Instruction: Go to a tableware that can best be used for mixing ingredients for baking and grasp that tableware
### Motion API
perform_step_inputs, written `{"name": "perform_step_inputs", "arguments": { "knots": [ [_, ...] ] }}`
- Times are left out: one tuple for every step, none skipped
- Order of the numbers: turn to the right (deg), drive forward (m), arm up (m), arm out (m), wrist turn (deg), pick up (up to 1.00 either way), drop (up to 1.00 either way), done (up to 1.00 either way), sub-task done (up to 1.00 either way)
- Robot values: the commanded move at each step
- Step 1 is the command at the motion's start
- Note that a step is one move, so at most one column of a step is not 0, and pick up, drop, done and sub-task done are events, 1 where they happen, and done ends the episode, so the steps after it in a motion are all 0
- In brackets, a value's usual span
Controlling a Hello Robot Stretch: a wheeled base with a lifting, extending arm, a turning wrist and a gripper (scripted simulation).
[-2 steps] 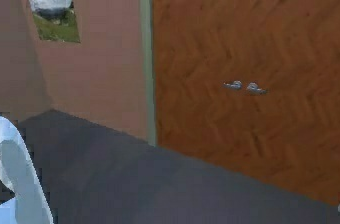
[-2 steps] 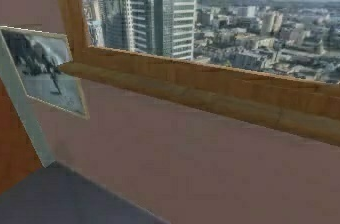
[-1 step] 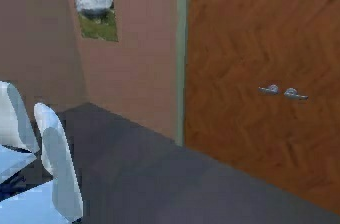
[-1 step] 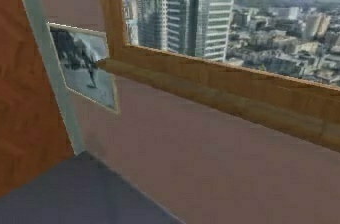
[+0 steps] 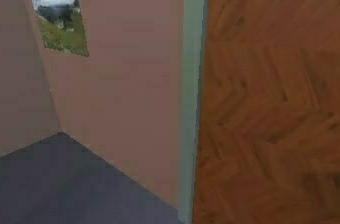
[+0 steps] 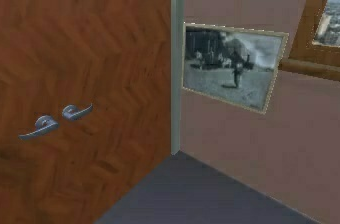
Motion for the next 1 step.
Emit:
{"name": "perform_step_inputs", "arguments": {
  "knots": [
    [-6.0,0.00,0.00,0.00,0.0,0.00,0.00,0.00,0.00]
  ]
}}
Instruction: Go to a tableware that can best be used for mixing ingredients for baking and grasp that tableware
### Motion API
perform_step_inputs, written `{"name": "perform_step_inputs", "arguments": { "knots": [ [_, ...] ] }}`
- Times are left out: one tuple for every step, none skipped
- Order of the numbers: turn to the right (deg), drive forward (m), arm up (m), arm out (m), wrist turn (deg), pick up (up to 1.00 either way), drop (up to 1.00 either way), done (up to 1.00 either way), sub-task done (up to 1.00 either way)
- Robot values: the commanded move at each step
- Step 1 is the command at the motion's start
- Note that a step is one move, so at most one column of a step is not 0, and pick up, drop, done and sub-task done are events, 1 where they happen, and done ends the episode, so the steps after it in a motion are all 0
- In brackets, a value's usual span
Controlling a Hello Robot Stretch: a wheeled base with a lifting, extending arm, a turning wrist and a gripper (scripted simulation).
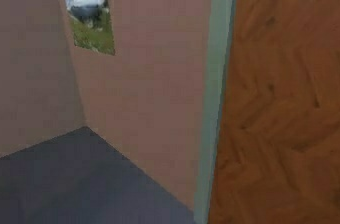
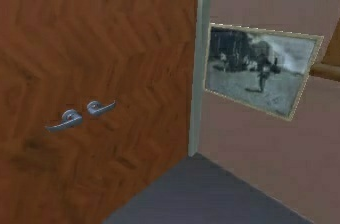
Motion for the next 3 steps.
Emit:
{"name": "perform_step_inputs", "arguments": {
  "knots": [
    [0.0,0.15,0.00,0.00,0.0,0.00,0.00,0.00,0.00],
    [-45.0,0.00,0.00,0.00,0.0,0.00,0.00,0.00,0.00],
    [-9.0,0.00,0.00,0.00,0.0,0.00,0.00,0.00,0.00]
  ]
}}
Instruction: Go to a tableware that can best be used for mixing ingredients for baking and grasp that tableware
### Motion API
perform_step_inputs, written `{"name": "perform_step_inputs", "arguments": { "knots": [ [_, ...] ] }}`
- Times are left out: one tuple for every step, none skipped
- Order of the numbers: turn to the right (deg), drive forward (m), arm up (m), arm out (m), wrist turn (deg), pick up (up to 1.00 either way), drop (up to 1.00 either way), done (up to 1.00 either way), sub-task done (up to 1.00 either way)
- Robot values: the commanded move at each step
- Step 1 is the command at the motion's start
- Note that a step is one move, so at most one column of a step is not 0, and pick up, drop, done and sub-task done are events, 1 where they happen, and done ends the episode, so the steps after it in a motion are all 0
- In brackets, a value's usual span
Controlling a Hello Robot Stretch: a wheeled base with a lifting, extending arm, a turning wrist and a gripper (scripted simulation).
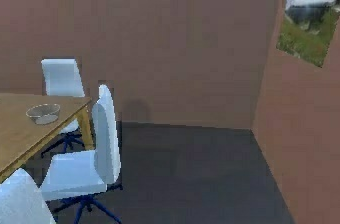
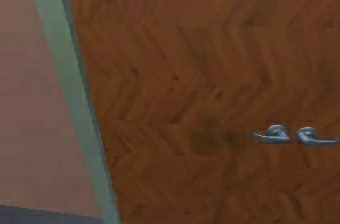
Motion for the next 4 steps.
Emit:
{"name": "perform_step_inputs", "arguments": {
  "knots": [
    [0.0,0.85,0.00,0.00,0.0,0.00,0.00,0.00,0.00],
    [-45.0,0.00,0.00,0.00,0.0,0.00,0.00,0.00,0.00],
    [-45.0,0.00,0.00,0.00,0.0,0.00,0.00,0.00,0.00],
    [-45.0,0.00,0.00,0.00,0.0,0.00,0.00,0.00,0.00]
  ]
}}
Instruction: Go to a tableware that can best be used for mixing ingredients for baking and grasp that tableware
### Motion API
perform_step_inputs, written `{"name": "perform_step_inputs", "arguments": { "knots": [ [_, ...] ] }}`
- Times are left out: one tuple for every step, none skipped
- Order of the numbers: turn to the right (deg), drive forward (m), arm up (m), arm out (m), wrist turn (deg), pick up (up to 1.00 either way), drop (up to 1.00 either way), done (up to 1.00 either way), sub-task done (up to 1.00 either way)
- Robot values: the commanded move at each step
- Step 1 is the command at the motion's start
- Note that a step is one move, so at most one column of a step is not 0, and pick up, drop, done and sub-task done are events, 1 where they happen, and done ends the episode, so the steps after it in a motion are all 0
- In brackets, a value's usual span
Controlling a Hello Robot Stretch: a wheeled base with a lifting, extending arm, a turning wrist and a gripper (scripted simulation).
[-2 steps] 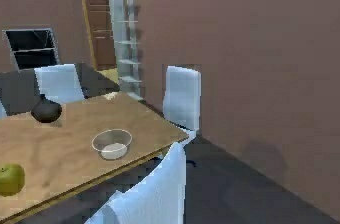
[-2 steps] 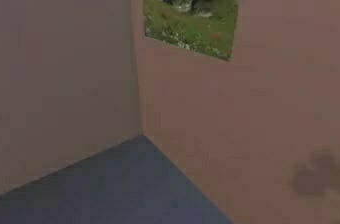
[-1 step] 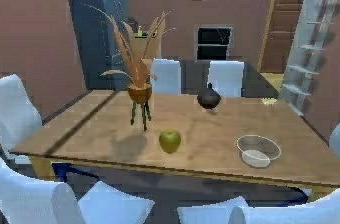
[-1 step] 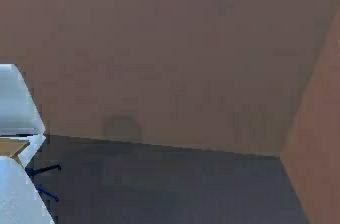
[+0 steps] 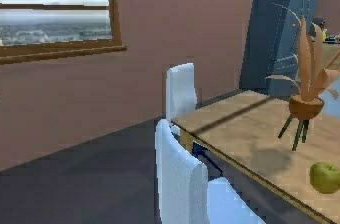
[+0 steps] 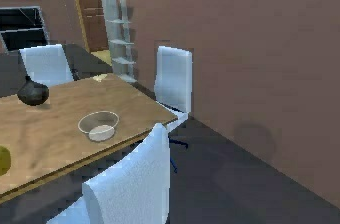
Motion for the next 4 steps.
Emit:
{"name": "perform_step_inputs", "arguments": {
  "knots": [
    [-18.0,0.00,0.00,0.00,0.0,0.00,0.00,0.00,0.00],
    [30.0,0.00,0.00,0.00,0.0,0.00,0.00,0.00,0.00],
    [0.0,0.30,0.00,0.00,0.0,0.00,0.00,0.00,0.00],
    [-12.0,0.00,0.00,0.00,0.0,0.00,0.00,0.00,0.00]
  ]
}}
